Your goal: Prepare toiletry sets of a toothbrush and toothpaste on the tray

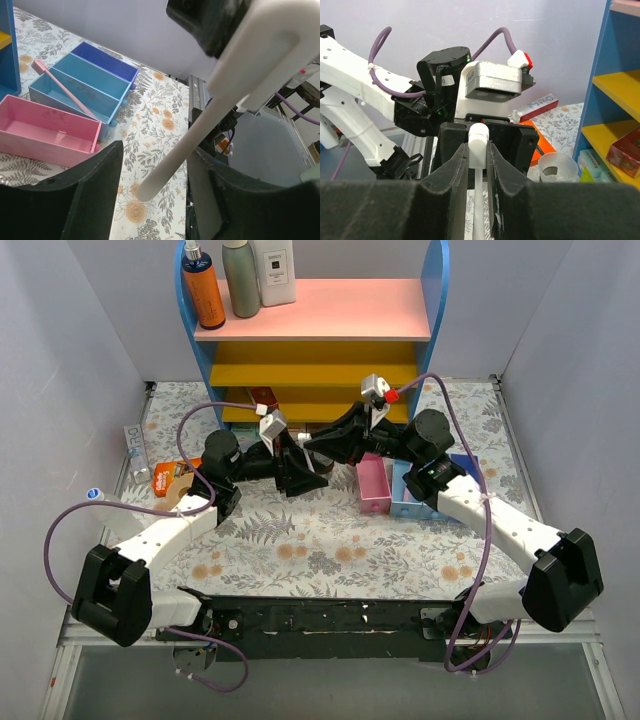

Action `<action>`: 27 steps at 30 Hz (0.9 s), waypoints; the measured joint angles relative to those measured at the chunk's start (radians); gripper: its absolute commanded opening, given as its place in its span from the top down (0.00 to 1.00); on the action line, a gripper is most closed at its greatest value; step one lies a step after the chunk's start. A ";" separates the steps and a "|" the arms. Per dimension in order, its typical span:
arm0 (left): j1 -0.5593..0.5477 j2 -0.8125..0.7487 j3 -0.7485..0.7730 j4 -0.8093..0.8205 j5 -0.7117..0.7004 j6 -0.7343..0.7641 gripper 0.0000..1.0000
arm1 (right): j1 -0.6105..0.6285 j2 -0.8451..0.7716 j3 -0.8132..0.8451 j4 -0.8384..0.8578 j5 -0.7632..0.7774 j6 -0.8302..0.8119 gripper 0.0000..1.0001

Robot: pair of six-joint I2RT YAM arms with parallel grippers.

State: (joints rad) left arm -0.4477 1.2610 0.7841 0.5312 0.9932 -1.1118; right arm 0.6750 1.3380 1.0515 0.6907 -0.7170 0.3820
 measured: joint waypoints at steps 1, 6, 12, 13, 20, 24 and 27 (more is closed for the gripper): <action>-0.003 0.002 0.000 -0.001 0.003 0.001 0.57 | 0.000 -0.004 0.000 -0.005 0.007 -0.007 0.99; -0.015 0.010 0.000 -0.012 0.006 0.007 0.83 | 0.000 -0.023 0.000 -0.031 0.035 -0.045 0.99; -0.030 0.010 0.004 -0.031 0.006 0.045 1.00 | -0.003 -0.025 0.000 -0.072 0.076 -0.069 0.95; -0.031 0.010 0.005 -0.035 0.005 0.050 1.00 | -0.001 -0.025 0.000 -0.076 0.079 -0.072 0.88; -0.034 0.009 0.010 -0.097 -0.046 0.104 1.00 | -0.001 -0.030 0.001 -0.124 0.098 -0.108 0.45; -0.035 -0.001 0.021 -0.174 -0.113 0.186 1.00 | 0.000 -0.056 0.008 -0.212 0.129 -0.161 0.40; -0.044 -0.009 0.039 -0.254 -0.167 0.275 1.00 | -0.002 -0.097 0.029 -0.314 0.169 -0.203 0.38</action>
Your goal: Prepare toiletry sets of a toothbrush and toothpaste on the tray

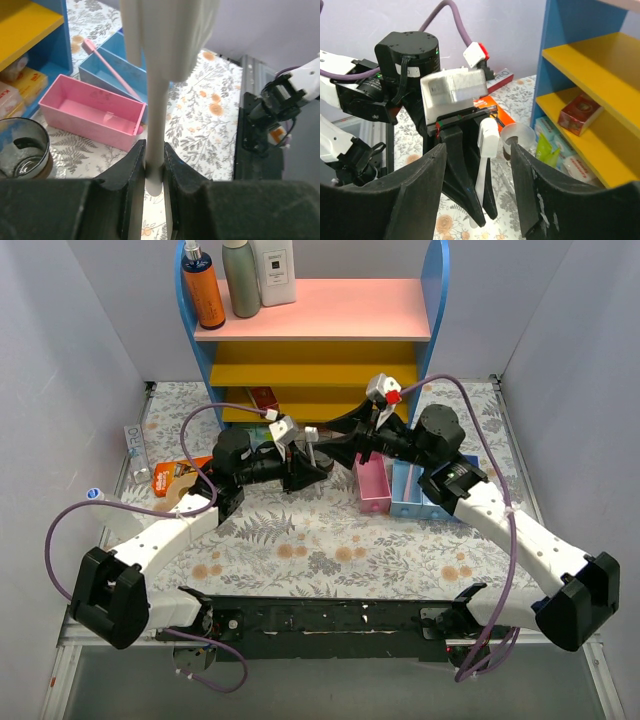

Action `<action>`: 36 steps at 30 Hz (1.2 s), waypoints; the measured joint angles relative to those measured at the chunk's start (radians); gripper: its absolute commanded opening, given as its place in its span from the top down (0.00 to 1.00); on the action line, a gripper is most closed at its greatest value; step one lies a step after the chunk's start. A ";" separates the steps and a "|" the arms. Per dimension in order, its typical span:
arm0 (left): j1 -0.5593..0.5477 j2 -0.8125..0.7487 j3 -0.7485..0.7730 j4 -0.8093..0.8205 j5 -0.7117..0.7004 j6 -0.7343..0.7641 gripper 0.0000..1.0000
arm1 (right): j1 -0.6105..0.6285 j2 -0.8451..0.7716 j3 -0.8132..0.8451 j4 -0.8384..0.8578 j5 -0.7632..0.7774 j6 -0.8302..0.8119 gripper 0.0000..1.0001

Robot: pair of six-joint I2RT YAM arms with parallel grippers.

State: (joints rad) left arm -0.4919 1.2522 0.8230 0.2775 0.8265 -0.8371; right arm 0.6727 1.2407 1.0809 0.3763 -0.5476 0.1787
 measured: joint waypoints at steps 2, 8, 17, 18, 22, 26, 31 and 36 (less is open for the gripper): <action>-0.019 -0.001 0.016 -0.060 -0.042 0.074 1.00 | -0.005 -0.029 0.029 -0.084 0.023 -0.032 0.37; -0.113 -0.005 0.029 -0.200 -0.129 0.237 1.00 | -0.011 -0.056 0.183 -0.380 0.047 -0.140 0.40; -0.150 -0.018 0.029 -0.248 -0.148 0.298 1.00 | -0.011 -0.059 0.226 -0.655 0.005 -0.216 0.42; -0.153 -0.018 0.029 -0.250 -0.149 0.299 1.00 | -0.011 -0.059 0.224 -0.667 0.000 -0.217 0.43; -0.163 -0.018 0.029 -0.252 -0.155 0.302 1.00 | -0.011 -0.060 0.209 -0.673 -0.022 -0.214 0.43; -0.174 -0.018 0.029 -0.252 -0.157 0.304 1.00 | -0.011 -0.060 0.198 -0.661 -0.037 -0.204 0.48; -0.184 -0.018 0.029 -0.253 -0.158 0.306 1.00 | -0.011 -0.055 0.198 -0.647 -0.034 -0.201 0.52; -0.190 -0.018 0.029 -0.254 -0.166 0.308 1.00 | -0.010 -0.027 0.198 -0.639 -0.034 -0.205 0.56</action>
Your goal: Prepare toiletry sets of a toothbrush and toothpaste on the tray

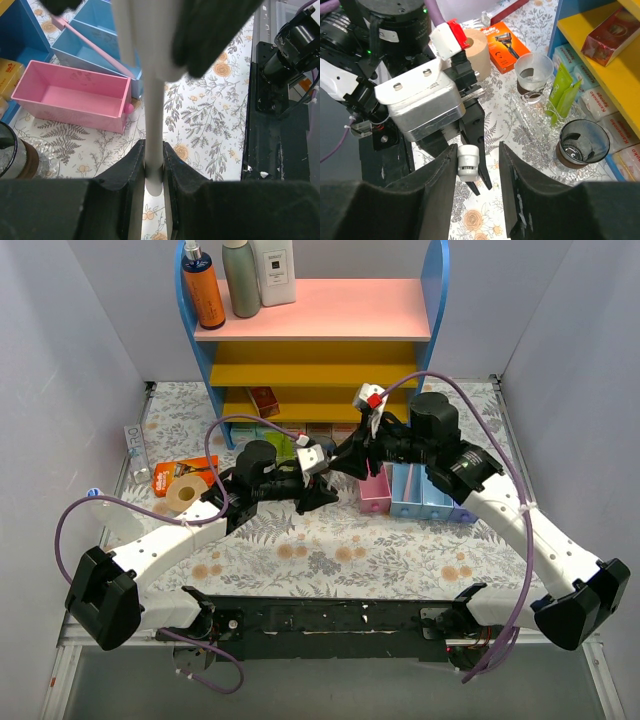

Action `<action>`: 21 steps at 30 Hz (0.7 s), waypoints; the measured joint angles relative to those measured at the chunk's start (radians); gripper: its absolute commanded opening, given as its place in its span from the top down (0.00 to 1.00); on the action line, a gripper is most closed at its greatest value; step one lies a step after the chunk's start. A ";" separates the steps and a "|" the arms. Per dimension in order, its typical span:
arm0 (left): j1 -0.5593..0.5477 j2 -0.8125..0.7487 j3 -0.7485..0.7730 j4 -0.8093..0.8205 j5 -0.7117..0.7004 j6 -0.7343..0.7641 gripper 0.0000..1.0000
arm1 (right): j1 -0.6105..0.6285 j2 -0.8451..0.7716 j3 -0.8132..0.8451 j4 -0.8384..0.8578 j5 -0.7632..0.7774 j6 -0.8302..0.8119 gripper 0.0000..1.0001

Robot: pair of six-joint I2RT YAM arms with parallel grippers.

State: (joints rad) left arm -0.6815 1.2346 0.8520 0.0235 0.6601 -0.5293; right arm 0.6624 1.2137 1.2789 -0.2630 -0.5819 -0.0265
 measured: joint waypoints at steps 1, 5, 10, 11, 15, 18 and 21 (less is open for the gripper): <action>0.000 0.000 0.000 -0.001 -0.001 0.001 1.00 | 0.001 0.009 0.000 0.000 -0.001 0.000 0.60; -0.001 0.000 0.000 -0.014 -0.014 0.001 1.00 | 0.009 0.035 0.000 0.000 -0.010 -0.001 0.75; -0.002 0.000 0.000 -0.016 -0.018 0.001 1.00 | 0.018 0.034 -0.005 0.009 -0.014 -0.003 0.99; -0.002 0.000 0.000 -0.017 -0.018 0.001 1.00 | 0.018 0.032 -0.010 0.013 -0.013 -0.003 0.99; -0.003 0.000 0.000 -0.019 -0.020 0.001 0.82 | 0.019 0.023 -0.019 0.021 -0.008 -0.005 0.99; -0.003 0.000 0.000 -0.011 -0.026 -0.015 0.31 | 0.019 0.019 -0.019 0.022 0.005 -0.007 0.99; -0.005 -0.003 0.000 0.007 -0.037 -0.029 0.02 | 0.019 0.008 -0.031 0.023 0.034 -0.016 0.99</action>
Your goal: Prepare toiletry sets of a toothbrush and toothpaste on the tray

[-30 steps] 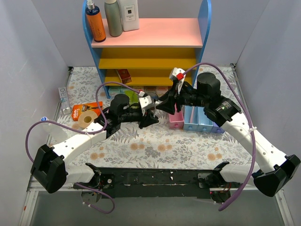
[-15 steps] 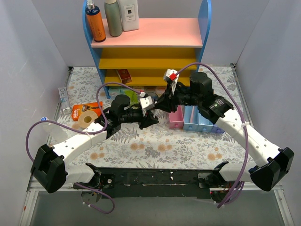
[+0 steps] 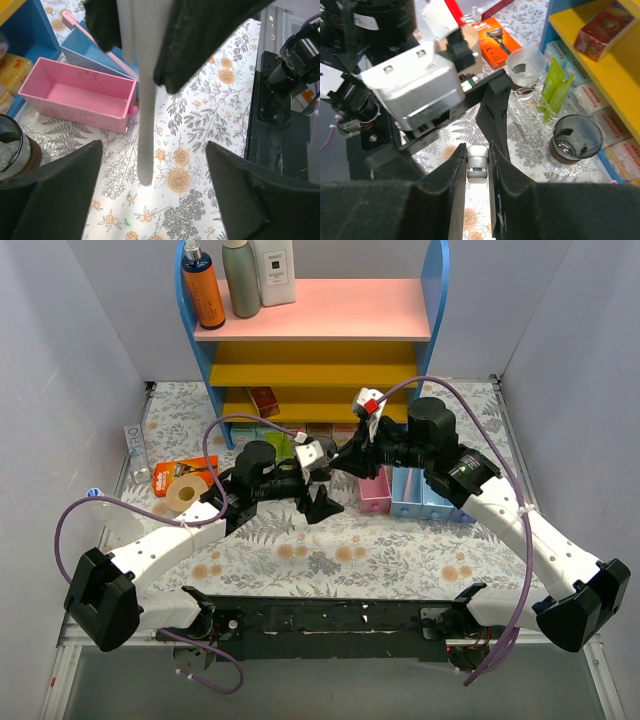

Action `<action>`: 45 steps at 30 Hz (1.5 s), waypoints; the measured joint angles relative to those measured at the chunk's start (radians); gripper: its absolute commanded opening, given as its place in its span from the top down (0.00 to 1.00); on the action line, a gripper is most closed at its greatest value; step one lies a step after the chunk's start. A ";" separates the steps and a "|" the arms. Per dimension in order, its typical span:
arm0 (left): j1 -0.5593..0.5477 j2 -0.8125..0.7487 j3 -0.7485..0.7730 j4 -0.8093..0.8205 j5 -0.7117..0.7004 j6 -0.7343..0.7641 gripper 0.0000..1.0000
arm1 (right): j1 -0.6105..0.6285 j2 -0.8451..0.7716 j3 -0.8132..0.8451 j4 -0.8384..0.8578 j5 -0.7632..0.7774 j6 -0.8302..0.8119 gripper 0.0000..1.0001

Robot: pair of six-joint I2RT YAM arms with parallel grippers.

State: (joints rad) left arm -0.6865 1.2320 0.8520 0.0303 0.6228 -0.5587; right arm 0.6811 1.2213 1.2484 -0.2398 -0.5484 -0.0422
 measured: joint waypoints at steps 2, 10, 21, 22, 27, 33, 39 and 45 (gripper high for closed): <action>-0.002 -0.010 0.000 0.008 -0.015 -0.019 0.02 | 0.000 -0.011 -0.004 -0.006 0.031 -0.011 0.99; 0.003 -0.075 0.000 0.048 -0.087 -0.048 0.02 | 0.000 -0.135 -0.042 -0.010 0.216 -0.055 0.99; 0.307 -0.082 0.000 0.085 -0.286 -0.187 0.02 | 0.020 -0.275 -0.264 0.225 0.322 -0.071 0.99; 0.317 -0.084 0.000 0.083 -0.360 -0.190 0.02 | 0.029 -0.274 -0.286 0.261 0.325 -0.072 0.99; 0.323 -0.090 0.000 0.070 -0.659 -0.190 0.02 | 0.080 -0.243 -0.351 0.412 0.330 -0.076 0.99; 0.323 -0.129 0.000 0.072 -0.785 -0.180 0.02 | 0.100 -0.132 -0.385 0.629 0.330 -0.066 0.99; 0.323 -0.138 -0.001 0.076 -0.812 -0.171 0.02 | 0.100 -0.007 -0.393 0.784 0.327 -0.053 0.99; 0.323 -0.140 -0.003 0.076 -0.821 -0.156 0.02 | 0.100 0.093 -0.388 0.858 0.313 -0.042 0.99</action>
State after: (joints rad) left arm -0.3637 1.0916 0.8494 0.1059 -0.1978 -0.7151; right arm 0.7807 1.3148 0.8608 0.6186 -0.2356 -0.0841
